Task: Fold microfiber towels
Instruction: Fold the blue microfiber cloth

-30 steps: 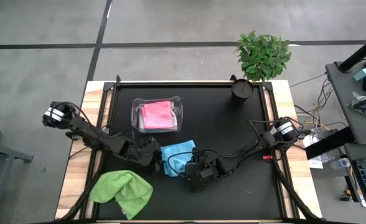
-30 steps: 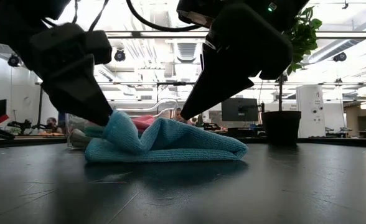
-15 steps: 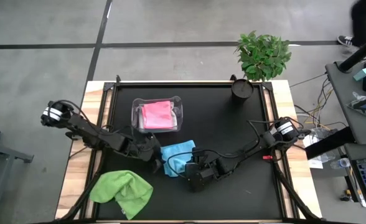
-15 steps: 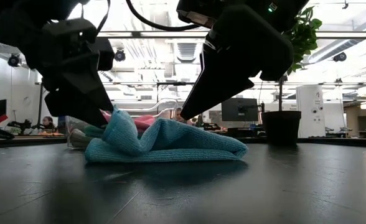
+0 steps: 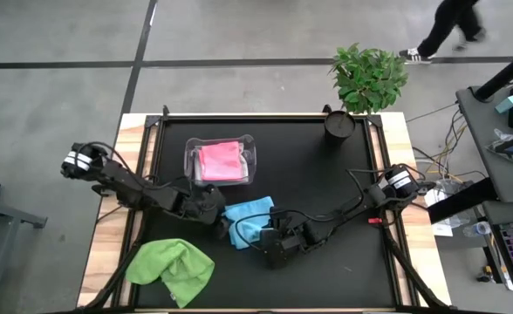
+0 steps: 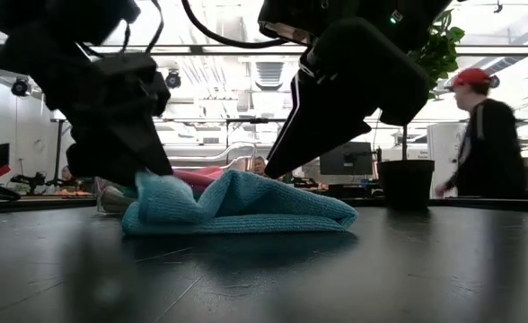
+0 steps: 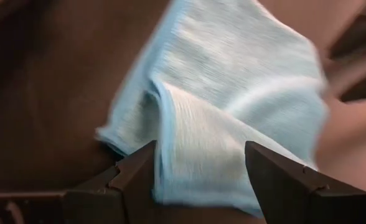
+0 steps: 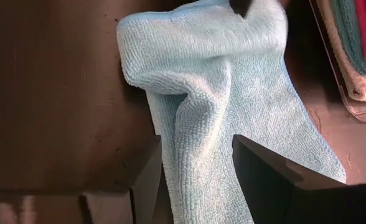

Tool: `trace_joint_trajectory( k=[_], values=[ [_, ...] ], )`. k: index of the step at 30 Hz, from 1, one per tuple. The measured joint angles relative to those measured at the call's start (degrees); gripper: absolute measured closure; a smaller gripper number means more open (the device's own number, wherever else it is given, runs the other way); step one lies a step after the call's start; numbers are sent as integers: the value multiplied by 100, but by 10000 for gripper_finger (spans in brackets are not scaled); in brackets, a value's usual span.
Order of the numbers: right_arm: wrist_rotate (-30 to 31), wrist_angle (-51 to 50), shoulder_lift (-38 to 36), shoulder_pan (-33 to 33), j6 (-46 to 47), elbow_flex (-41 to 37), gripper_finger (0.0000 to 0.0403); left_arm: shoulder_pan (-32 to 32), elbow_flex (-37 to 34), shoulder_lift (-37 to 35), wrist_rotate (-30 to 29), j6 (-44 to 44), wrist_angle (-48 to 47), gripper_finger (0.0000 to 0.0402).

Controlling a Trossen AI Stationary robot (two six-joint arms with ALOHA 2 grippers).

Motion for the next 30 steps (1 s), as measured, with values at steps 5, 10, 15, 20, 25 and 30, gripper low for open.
trace_joint_trajectory(
  k=[5,10,15,20,25,30],
  values=[
    [0,0,0,0,15,-9,216,106,13,99,-175,61,36,185],
    [0,2,0,0,15,-9,216,102,70,90,-100,204,52,236],
    [0,4,0,0,14,-11,216,102,61,101,173,350,43,326],
    [1,-38,0,0,-183,-11,216,127,55,71,171,630,46,395],
    [0,-33,0,-26,-205,-140,238,186,112,52,23,950,-9,398],
    [1,168,0,-98,-128,-444,301,392,147,45,8,1351,-13,401]
  ],
)
